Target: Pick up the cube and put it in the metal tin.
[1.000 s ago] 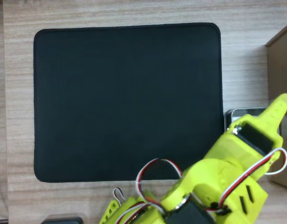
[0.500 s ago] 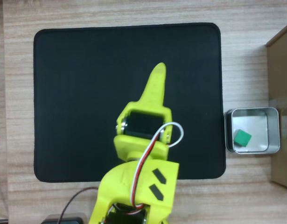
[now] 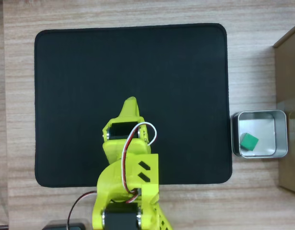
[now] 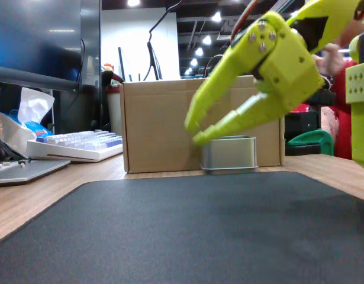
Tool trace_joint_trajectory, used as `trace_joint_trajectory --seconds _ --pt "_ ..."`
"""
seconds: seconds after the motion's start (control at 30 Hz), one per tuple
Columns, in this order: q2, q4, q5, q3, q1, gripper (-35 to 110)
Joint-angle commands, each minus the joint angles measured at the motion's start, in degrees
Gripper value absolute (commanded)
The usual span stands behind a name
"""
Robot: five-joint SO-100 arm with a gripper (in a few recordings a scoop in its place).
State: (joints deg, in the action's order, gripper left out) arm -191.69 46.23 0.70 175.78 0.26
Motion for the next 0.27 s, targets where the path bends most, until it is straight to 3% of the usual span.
trace_joint_trajectory --seconds 0.0,0.23 --pt "-0.97 -0.53 0.44 1.58 0.09 0" --pt "-0.97 1.23 0.00 1.76 1.58 0"
